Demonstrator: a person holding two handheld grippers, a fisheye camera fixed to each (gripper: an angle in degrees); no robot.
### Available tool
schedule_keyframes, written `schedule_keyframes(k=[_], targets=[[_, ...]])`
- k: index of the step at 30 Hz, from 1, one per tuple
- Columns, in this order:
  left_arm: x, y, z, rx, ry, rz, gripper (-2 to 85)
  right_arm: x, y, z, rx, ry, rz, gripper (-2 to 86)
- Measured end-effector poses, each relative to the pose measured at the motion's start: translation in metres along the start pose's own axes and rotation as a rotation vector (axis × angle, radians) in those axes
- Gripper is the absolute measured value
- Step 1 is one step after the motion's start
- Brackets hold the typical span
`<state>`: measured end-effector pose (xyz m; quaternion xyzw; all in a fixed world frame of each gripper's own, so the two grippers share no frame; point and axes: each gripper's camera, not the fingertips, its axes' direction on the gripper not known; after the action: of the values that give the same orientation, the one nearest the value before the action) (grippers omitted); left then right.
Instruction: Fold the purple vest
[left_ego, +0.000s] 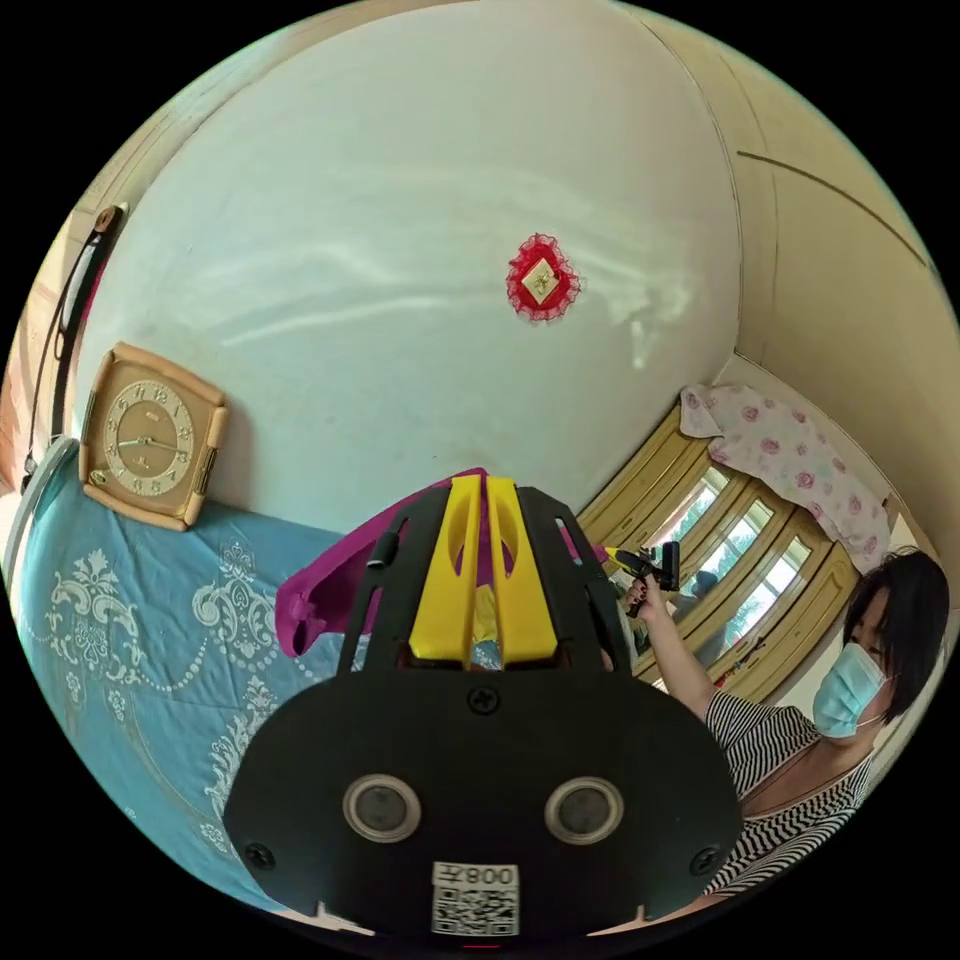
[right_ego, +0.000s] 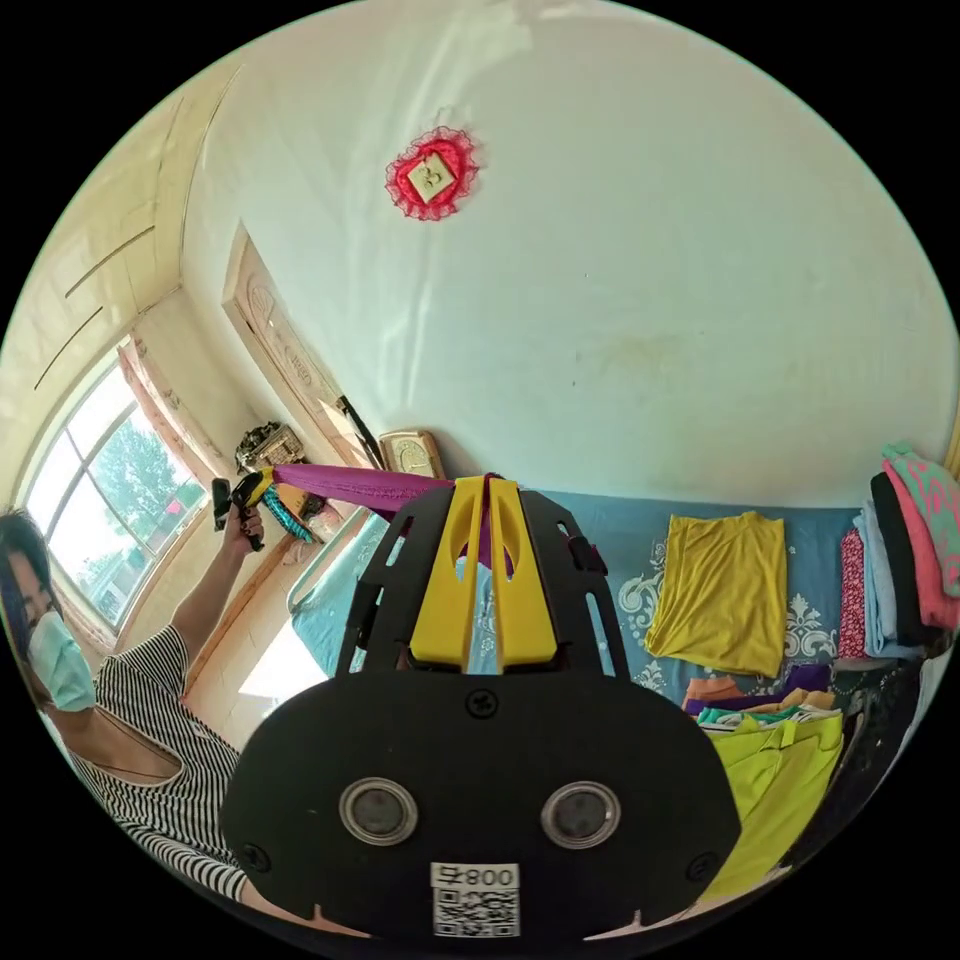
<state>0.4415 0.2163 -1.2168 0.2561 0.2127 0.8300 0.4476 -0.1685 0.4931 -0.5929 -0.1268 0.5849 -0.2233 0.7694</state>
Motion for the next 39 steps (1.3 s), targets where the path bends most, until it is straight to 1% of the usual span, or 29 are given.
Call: schedule_keyframes(k=[4,7,9,10,12,13,15,16,18,21,23,26,31,39], targets=[[0.03,0.031,-0.02,-0.053,0.008,0.056,1.1,-0.014,0.053,-0.023,0.015,-0.033,-0.031,0.5],[0.033,0.092,-0.032,-0.132,0.008,0.031,1.0,-0.015,0.122,-0.022,-0.061,-0.051,-0.008,0.5],[0.022,0.158,-0.036,-0.221,0.0,-0.025,0.9,-0.01,0.191,-0.009,-0.151,-0.049,0.052,0.5],[0.018,0.178,-0.037,-0.237,-0.003,-0.042,0.9,-0.008,0.209,-0.004,-0.177,-0.05,0.073,0.5],[-0.012,0.262,-0.034,-0.334,-0.027,-0.175,0.9,0.007,0.284,0.024,-0.307,-0.059,0.187,0.5],[-0.021,0.284,-0.034,-0.352,-0.029,-0.214,0.9,0.012,0.303,0.032,-0.333,-0.067,0.223,0.5],[-0.061,0.371,-0.029,-0.415,-0.061,-0.382,0.9,0.032,0.374,0.064,-0.46,-0.06,0.352,0.5],[-0.072,0.393,-0.027,-0.425,-0.054,-0.431,0.9,0.037,0.39,0.072,-0.492,-0.047,0.378,0.5],[-0.103,0.466,-0.017,-0.493,-0.083,-0.571,0.8,0.055,0.439,0.098,-0.585,-0.049,0.476,0.5],[-0.12,0.521,-0.003,-0.568,-0.12,-0.642,0.8,0.068,0.47,0.119,-0.647,-0.038,0.544,0.5],[-0.122,0.538,0.004,-0.596,-0.142,-0.643,0.8,0.071,0.477,0.124,-0.649,-0.029,0.56,0.5],[-0.122,0.551,0.008,-0.564,-0.122,-0.644,0.8,0.072,0.477,0.126,-0.641,-0.022,0.556,0.5],[-0.13,0.574,0.017,-0.582,-0.163,-0.642,0.8,0.079,0.479,0.134,-0.64,-0.009,0.567,0.6],[-0.157,0.639,0.029,-0.574,-0.22,-0.718,1.1,0.092,0.508,0.15,-0.61,-0.014,0.672,0.7]])
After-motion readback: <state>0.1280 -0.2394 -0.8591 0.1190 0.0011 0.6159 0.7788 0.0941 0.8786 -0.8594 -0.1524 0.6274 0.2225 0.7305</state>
